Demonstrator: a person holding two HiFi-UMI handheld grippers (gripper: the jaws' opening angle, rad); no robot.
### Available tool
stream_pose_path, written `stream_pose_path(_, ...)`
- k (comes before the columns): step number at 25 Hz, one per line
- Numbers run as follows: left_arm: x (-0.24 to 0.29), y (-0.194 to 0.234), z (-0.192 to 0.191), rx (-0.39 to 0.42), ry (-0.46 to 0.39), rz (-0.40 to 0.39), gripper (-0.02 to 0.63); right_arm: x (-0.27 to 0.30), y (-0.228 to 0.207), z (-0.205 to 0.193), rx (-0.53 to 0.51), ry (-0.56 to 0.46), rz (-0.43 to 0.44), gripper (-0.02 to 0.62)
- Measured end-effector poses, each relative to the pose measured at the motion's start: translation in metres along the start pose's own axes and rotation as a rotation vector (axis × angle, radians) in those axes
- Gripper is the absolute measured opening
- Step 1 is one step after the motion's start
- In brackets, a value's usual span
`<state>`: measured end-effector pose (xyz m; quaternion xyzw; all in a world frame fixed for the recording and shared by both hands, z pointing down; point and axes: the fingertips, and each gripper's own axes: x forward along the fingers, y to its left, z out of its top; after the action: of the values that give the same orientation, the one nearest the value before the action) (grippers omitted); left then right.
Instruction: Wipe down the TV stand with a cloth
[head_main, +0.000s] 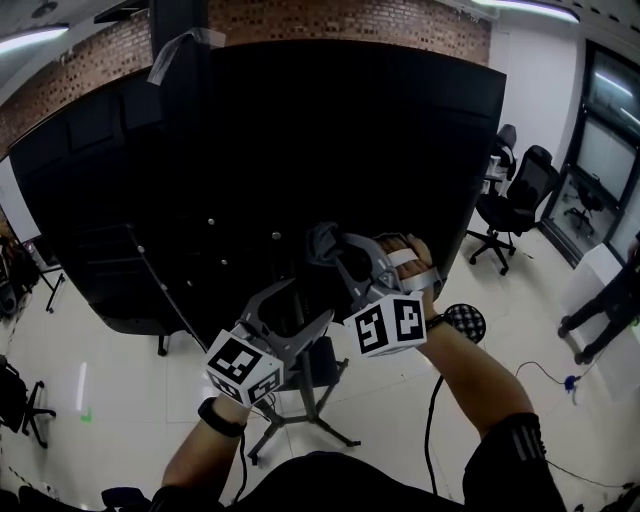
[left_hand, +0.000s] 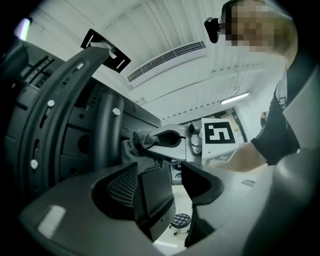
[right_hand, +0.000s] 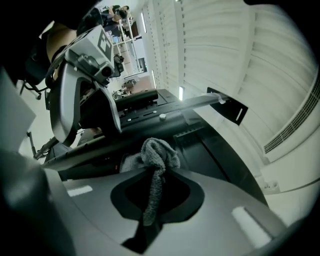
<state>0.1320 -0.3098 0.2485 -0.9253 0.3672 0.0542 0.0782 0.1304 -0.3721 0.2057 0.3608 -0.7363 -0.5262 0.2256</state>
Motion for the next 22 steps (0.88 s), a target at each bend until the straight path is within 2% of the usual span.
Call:
stream_pose_path(4, -0.009, 0.006, -0.001, -0.003, 0.010, 0.032, 0.298, 0.023, 0.023, -0.001, -0.003, -0.008, 0.037, 0.015)
stream_pose_path(8, -0.007, 0.008, -0.007, -0.008, 0.019, 0.032, 0.298, 0.021, 0.026, -0.011, -0.047, 0.009, 0.021, 0.015)
stream_pose_path(15, 0.020, -0.009, -0.018, -0.024, 0.029, -0.027, 0.298, -0.010, 0.006, -0.067, 0.008, 0.105, -0.016, 0.015)
stream_pose_path(22, 0.048, -0.031, -0.022, -0.035, 0.033, -0.077, 0.298, -0.039, -0.014, -0.120, 0.013, 0.193, -0.044, 0.015)
